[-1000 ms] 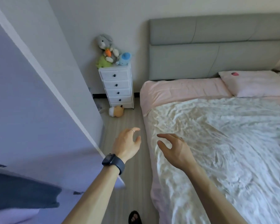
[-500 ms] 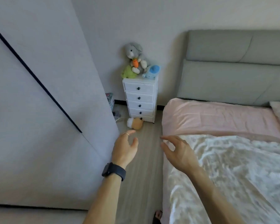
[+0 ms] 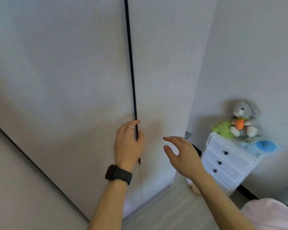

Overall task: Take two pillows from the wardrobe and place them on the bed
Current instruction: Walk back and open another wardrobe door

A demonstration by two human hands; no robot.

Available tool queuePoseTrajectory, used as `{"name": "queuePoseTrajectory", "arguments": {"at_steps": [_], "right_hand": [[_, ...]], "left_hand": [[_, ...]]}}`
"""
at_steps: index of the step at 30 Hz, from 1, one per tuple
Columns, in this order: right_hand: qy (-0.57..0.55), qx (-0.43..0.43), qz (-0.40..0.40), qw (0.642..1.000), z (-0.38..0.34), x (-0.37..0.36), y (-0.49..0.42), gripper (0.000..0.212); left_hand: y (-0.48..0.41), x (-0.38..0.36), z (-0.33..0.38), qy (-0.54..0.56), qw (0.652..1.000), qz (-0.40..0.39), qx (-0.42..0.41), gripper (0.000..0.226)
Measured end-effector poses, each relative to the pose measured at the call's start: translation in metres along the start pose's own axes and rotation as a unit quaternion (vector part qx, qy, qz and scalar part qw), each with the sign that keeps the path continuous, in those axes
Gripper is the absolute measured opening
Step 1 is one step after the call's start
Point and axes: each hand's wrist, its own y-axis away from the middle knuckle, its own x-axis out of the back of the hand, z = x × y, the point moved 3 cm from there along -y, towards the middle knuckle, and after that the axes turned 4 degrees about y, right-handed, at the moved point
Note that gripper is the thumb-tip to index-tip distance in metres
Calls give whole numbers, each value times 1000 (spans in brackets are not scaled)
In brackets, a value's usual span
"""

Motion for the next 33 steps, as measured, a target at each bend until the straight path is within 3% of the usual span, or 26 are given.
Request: {"name": "queuePoseTrajectory", "arguments": {"at_steps": [7, 10, 13, 18, 27, 33], "right_hand": [[-30, 175, 74, 981, -53, 17, -147, 37], [-39, 260, 173, 949, -71, 35, -190, 36], [-36, 328, 282, 901, -80, 51, -227, 36], [-16, 387, 371, 844, -88, 54, -271, 50], [39, 414, 372, 830, -75, 18, -308, 68], [33, 439, 379, 814, -70, 12, -312, 67]], "left_hand": [[-92, 21, 26, -62, 975, 179, -118, 37], [-127, 30, 42, -119, 936, 273, -189, 38], [-157, 34, 58, -179, 908, 328, -190, 41], [-185, 32, 76, -229, 892, 350, -170, 49], [-187, 5, 63, -342, 863, 358, -102, 69], [-177, -5, 51, -403, 850, 331, -76, 62]]}}
